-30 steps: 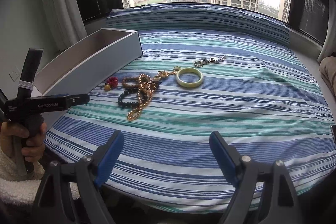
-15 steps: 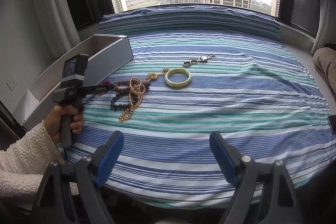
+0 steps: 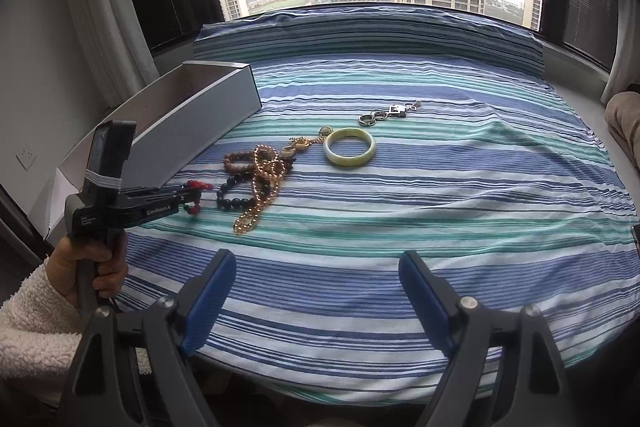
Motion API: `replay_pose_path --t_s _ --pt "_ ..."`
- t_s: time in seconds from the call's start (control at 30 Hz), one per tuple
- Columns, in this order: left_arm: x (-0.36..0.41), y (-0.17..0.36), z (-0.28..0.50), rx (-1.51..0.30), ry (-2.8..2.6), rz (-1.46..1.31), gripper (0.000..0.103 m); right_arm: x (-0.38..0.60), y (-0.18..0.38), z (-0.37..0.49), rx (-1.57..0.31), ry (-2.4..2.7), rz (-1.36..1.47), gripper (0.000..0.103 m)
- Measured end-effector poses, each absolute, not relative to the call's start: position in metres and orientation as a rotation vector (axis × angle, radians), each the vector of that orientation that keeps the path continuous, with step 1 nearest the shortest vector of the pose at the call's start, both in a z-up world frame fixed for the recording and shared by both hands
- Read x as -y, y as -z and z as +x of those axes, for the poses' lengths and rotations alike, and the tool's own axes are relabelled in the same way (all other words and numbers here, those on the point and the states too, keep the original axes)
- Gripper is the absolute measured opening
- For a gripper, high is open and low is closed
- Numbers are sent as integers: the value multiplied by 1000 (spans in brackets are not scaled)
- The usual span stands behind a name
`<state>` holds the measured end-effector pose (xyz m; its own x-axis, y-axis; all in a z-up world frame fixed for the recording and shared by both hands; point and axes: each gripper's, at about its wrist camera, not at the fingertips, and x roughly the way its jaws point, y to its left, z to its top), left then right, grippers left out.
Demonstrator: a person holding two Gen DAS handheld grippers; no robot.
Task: Organize jewelry
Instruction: 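Grasp the red bead bracelet with amber bead using the left gripper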
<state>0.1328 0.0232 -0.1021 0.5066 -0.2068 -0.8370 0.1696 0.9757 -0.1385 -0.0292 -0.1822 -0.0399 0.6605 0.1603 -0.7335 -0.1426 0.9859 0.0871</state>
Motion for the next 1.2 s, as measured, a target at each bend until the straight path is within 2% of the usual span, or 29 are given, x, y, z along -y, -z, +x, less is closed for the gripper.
replay_pose_path --t_s 0.3,0.33,0.4,0.43,0.6,0.9,0.93,0.97,1.0,1.2 --pt "-63 103 113 -1047 145 -106 17 179 47 -29 -855 -191 28 85" --pt "-67 103 112 -1051 142 -122 19 179 48 -29 -857 -192 29 85" --pt "-71 102 107 -1058 156 -144 33 179 49 -29 -857 -192 29 85" --pt "-72 101 105 -1057 163 -148 45 179 48 -29 -856 -191 29 85" --pt "-56 113 106 -1080 160 -44 47 177 48 -26 -857 -197 29 85" --pt "-48 129 99 -1119 114 36 41 182 46 -27 -848 -172 38 85" --pt "-50 129 99 -1114 105 33 32 183 47 -26 -851 -169 46 85" --pt "-52 129 99 -1114 102 22 18 184 48 -24 -856 -169 53 85" --pt "-54 129 99 -1118 105 5 16 185 50 -22 -863 -172 58 85" --pt "-65 129 102 -1140 117 -85 15 200 52 9 -893 -212 86 85"
